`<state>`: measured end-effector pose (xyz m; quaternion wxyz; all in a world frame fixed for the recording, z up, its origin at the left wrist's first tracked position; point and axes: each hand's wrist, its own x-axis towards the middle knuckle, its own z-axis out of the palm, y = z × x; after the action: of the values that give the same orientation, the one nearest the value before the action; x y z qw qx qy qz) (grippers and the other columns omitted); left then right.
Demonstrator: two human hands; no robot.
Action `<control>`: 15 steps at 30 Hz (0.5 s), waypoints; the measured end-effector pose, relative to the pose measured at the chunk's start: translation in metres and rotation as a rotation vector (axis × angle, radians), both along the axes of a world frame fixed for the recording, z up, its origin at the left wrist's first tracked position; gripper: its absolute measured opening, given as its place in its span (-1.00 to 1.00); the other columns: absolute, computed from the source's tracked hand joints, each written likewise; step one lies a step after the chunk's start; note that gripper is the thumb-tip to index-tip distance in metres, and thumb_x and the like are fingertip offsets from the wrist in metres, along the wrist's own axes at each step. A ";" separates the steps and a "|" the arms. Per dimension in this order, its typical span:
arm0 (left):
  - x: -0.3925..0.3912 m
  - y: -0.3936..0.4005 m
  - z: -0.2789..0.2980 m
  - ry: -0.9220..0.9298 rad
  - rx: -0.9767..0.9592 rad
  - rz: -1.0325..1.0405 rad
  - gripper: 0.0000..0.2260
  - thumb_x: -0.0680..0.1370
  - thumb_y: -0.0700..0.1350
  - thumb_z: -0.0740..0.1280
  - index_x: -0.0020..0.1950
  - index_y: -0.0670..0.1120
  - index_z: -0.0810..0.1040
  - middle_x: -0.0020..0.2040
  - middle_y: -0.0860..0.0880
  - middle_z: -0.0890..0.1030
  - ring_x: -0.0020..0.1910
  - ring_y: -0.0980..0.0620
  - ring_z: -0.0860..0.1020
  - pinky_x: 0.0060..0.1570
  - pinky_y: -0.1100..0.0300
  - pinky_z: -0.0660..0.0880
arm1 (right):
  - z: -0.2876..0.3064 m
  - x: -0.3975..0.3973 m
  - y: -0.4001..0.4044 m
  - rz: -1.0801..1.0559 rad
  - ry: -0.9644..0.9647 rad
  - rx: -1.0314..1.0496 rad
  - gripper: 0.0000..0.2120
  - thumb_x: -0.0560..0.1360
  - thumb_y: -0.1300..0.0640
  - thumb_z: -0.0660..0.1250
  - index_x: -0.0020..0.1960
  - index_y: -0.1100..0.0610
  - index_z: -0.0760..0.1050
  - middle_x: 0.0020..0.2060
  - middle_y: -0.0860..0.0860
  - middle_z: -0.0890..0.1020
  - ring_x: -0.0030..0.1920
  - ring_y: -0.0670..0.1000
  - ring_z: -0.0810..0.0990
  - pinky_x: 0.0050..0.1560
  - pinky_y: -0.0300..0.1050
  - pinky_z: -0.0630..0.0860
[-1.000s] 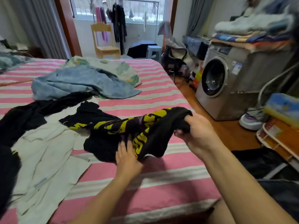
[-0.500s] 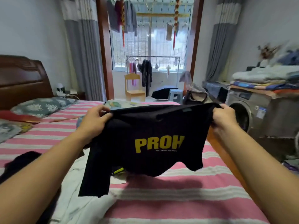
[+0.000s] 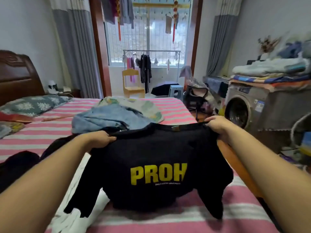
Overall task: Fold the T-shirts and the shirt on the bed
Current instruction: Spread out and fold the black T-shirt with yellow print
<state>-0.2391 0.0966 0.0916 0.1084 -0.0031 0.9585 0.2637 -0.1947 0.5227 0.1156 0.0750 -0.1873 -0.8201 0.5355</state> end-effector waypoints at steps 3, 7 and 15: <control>0.018 0.002 -0.095 -0.273 0.132 0.105 -0.62 0.65 0.16 0.28 0.11 -0.16 0.63 -0.06 -0.11 0.67 -0.16 -0.07 0.62 -0.17 0.10 0.56 | -0.089 0.023 0.014 0.261 -0.441 0.115 -0.61 0.56 0.48 0.02 -0.07 0.15 0.55 -0.24 0.09 0.52 -0.34 0.01 0.48 -0.31 -0.18 0.44; 0.033 0.002 -0.157 -0.310 0.198 0.101 -0.76 0.63 0.06 0.34 0.10 -0.09 0.65 -0.02 -0.12 0.69 -0.13 -0.03 0.60 -0.16 0.11 0.54 | -0.133 0.040 0.012 0.552 -0.806 0.594 -0.67 0.49 0.42 0.12 -0.02 0.16 0.61 -0.12 0.10 0.54 -0.16 0.07 0.47 -0.15 -0.11 0.49; 0.033 0.048 -0.107 -0.030 0.485 -0.291 -0.77 0.57 -0.41 0.28 -0.03 -0.14 0.66 -0.11 -0.05 0.68 -0.13 0.09 0.60 -0.07 0.23 0.47 | -0.126 0.017 -0.068 0.908 -0.404 0.540 -0.08 0.46 -0.05 0.53 0.64 -0.10 0.04 0.59 -0.11 0.18 0.57 -0.01 0.19 0.54 -0.04 0.15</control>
<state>-0.2065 0.1449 -0.0158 0.1568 0.1568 0.8559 0.4671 -0.1779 0.4550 -0.0106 -0.2761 0.1115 -0.9243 0.2386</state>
